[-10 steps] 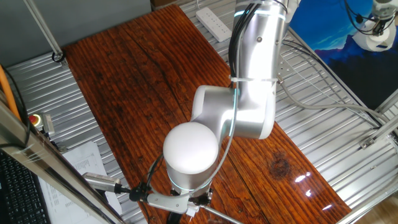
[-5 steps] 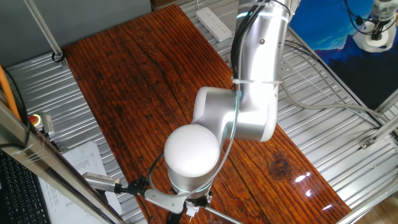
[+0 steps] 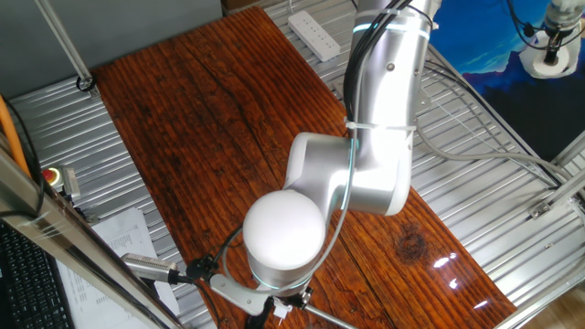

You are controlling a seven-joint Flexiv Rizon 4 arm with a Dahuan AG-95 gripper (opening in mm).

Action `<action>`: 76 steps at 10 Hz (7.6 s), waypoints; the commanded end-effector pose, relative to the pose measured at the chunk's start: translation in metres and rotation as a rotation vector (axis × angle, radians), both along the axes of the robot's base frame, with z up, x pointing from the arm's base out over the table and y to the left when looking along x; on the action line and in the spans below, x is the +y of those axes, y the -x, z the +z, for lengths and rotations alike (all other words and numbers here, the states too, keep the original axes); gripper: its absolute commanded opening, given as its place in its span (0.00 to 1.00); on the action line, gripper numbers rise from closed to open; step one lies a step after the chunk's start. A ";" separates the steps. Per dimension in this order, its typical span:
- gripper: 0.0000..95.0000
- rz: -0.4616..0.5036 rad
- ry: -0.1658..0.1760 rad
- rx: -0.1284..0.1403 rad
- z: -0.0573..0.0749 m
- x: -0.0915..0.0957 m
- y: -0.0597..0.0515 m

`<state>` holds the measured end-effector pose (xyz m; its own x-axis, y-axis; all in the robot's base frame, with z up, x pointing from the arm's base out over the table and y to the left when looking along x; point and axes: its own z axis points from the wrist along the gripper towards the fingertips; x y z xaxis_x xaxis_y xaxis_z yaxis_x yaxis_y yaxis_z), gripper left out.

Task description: Install the light bulb by rotating it

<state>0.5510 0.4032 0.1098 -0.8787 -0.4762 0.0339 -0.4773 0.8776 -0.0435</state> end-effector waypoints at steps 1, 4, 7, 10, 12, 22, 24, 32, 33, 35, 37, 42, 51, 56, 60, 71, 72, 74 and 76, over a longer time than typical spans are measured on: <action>0.20 -0.059 0.005 -0.005 0.000 -0.001 0.000; 0.20 -0.149 0.006 -0.011 0.000 -0.001 0.000; 0.20 -0.201 0.006 -0.013 0.000 -0.001 0.000; 0.20 -0.286 0.013 -0.020 0.000 -0.001 0.000; 0.20 -0.315 0.016 -0.022 0.000 -0.001 0.000; 0.80 -0.225 -0.001 -0.019 0.008 0.001 0.002; 0.80 0.014 -0.002 -0.003 0.017 0.004 0.006; 0.60 0.838 -0.060 0.027 0.028 0.008 0.010; 0.60 0.906 -0.062 0.029 0.028 0.008 0.010; 0.60 1.031 -0.067 0.031 0.028 0.008 0.010; 0.60 1.065 -0.065 0.035 0.023 0.006 0.008; 0.60 1.168 -0.071 0.035 0.015 0.003 0.005; 0.60 1.241 -0.078 0.031 0.009 0.001 0.004; 0.60 1.267 -0.089 0.040 0.010 0.000 0.006; 0.60 1.261 -0.086 0.031 0.007 -0.003 0.008; 0.40 1.215 -0.081 0.020 0.002 -0.003 0.007; 0.40 1.192 -0.079 0.022 0.003 -0.003 0.007; 0.20 1.098 -0.067 0.018 0.003 -0.003 0.007; 0.20 1.003 -0.061 0.017 0.003 -0.003 0.007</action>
